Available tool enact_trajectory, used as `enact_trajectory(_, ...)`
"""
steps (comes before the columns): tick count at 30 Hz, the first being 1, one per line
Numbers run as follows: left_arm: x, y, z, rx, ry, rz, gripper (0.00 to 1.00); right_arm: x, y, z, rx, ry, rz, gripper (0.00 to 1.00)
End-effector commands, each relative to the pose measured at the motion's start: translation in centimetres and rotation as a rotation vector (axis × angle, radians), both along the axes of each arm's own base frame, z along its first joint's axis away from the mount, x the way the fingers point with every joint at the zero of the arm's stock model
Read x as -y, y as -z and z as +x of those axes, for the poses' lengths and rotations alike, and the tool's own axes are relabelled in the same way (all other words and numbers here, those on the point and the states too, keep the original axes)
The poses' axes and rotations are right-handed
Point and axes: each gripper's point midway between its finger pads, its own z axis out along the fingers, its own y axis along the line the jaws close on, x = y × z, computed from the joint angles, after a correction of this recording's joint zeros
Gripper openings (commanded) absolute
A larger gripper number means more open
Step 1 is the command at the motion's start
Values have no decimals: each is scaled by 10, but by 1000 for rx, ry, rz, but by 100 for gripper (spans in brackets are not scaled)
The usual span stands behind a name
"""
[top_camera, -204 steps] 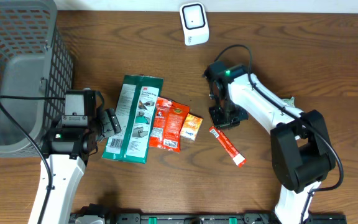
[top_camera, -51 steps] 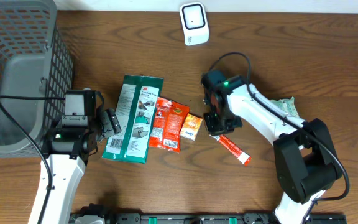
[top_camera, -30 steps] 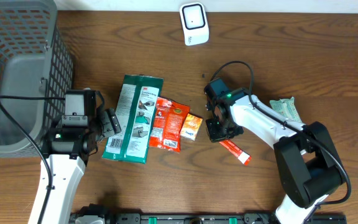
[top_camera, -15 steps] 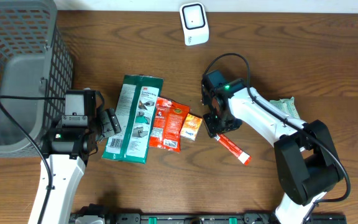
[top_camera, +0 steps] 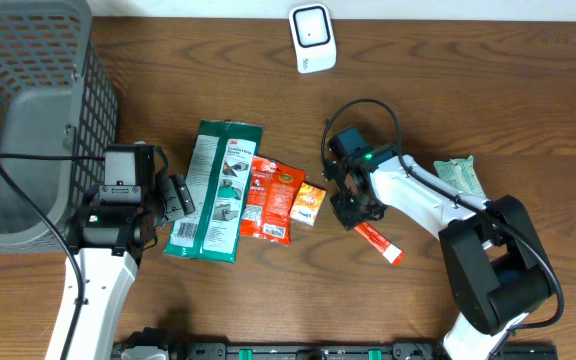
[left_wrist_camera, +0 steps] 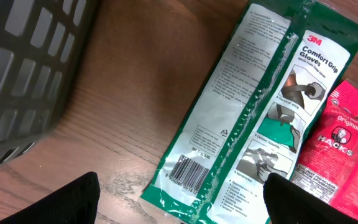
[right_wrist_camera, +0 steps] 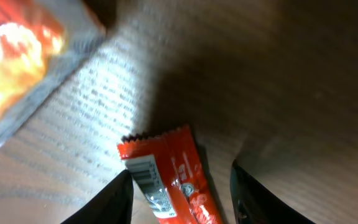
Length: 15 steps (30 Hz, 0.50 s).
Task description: Scan the item barcode
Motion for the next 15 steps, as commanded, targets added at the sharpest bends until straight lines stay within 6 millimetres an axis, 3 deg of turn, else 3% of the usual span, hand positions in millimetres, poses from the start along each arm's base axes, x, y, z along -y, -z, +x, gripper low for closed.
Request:
enact_trajectory(1, 0, -4, 3, 11, -2, -6, 85, 12, 15, -1, -1, -18, -51, 44)
enact_trajectory(15, 0, -4, 3, 11, -2, -6, 85, 6, 15, 11, 49, -15, -30, 41)
